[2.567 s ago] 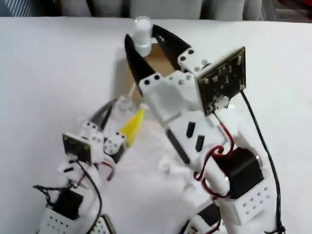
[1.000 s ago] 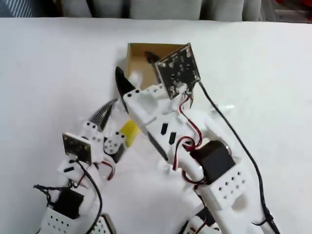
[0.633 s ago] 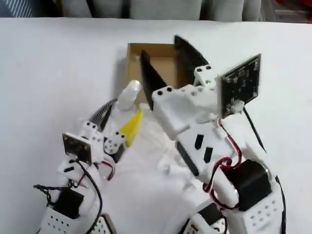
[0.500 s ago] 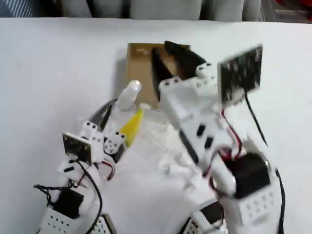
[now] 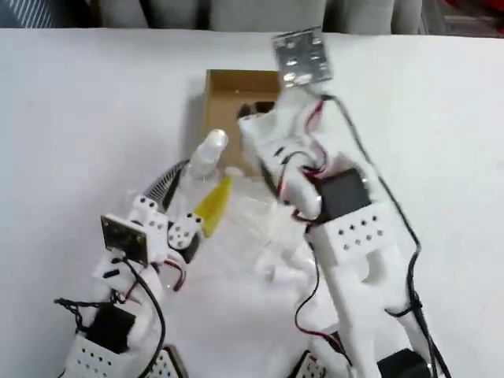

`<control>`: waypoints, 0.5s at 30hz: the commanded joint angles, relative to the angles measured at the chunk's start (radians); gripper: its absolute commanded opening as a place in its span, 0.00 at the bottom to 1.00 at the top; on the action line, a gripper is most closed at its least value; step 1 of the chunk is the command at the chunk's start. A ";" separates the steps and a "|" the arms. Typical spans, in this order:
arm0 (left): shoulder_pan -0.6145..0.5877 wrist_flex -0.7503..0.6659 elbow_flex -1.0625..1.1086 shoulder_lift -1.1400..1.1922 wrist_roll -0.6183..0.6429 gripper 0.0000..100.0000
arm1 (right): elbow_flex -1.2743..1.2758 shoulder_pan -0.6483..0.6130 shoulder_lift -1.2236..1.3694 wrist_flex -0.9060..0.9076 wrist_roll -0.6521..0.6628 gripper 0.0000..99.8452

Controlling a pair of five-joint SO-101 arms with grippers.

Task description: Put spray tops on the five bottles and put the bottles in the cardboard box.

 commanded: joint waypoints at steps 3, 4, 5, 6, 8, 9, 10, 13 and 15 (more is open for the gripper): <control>-0.005 -0.035 -0.017 -0.013 0.008 0.02 | -0.015 -0.111 -0.002 -0.002 -0.009 0.02; -0.005 -0.035 -0.017 -0.013 0.008 0.02 | -0.015 -0.116 -0.002 -0.002 -0.009 0.02; -0.005 -0.035 -0.017 -0.013 0.008 0.02 | -0.014 -0.114 -0.001 -0.002 -0.009 0.02; -0.005 -0.035 -0.017 -0.013 0.008 0.02 | -0.012 -0.114 -0.001 -0.002 -0.008 0.02; -0.005 -0.035 -0.017 -0.013 0.008 0.02 | -0.009 -0.108 -0.001 0.002 -0.006 0.02; -0.005 -0.035 -0.017 -0.013 0.008 0.02 | -0.009 -0.096 -0.001 0.004 -0.006 0.02; -0.005 -0.035 -0.017 -0.013 0.008 0.02 | -0.009 -0.082 -0.001 0.004 -0.006 0.02; -0.005 -0.035 -0.017 -0.013 0.008 0.02 | -0.009 -0.038 -0.002 0.004 -0.008 0.02; -0.005 -0.035 -0.017 -0.013 0.009 0.02 | -0.009 -0.008 -0.002 0.004 -0.008 0.02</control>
